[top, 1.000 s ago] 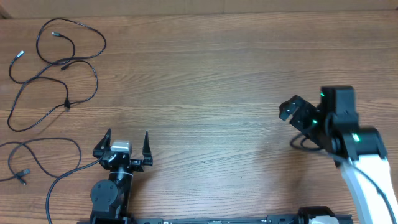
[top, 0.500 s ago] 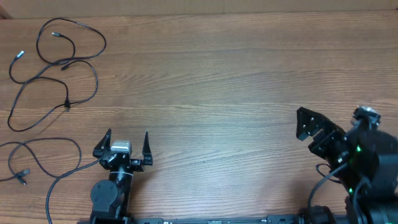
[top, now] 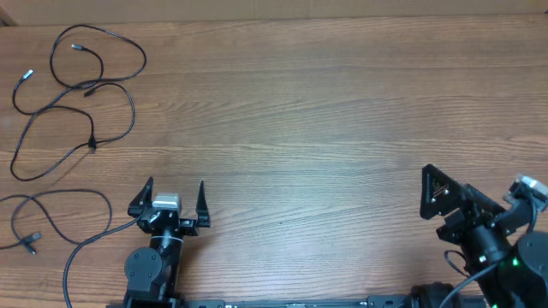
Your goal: Untangle cables
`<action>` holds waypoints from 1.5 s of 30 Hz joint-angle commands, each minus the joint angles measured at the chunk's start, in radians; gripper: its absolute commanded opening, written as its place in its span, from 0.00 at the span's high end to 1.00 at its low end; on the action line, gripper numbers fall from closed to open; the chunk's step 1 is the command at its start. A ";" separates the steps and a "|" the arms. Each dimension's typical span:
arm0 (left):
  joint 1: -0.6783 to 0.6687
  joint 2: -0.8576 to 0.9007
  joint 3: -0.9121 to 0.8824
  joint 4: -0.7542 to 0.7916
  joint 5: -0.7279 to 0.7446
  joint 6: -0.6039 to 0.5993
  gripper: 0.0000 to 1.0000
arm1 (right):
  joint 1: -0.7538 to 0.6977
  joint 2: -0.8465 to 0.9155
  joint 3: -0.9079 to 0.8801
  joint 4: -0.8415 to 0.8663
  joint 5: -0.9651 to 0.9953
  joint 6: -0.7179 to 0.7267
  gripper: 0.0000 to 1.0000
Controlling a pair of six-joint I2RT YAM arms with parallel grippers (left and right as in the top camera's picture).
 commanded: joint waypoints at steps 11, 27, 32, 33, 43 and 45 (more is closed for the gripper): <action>0.011 -0.011 -0.002 0.000 0.008 -0.009 0.00 | -0.094 -0.196 -0.063 -0.064 0.063 -0.346 0.00; 0.011 -0.011 -0.002 0.000 0.008 -0.009 0.01 | -0.093 -0.430 -0.565 0.471 -0.187 -0.529 0.00; 0.011 -0.011 -0.002 0.000 0.008 -0.009 0.01 | -0.093 -0.430 -0.661 0.609 -0.188 -0.529 0.00; 0.011 -0.011 -0.002 0.000 0.008 -0.009 0.00 | -0.093 -0.430 -0.681 0.639 -0.187 -0.529 0.00; 0.011 -0.011 -0.002 0.000 0.008 -0.009 0.00 | -0.092 -0.430 -0.883 0.894 -0.187 -0.575 0.00; 0.011 -0.011 -0.002 0.000 0.008 -0.009 0.00 | -0.092 -0.430 -0.908 0.902 -0.187 -0.575 0.00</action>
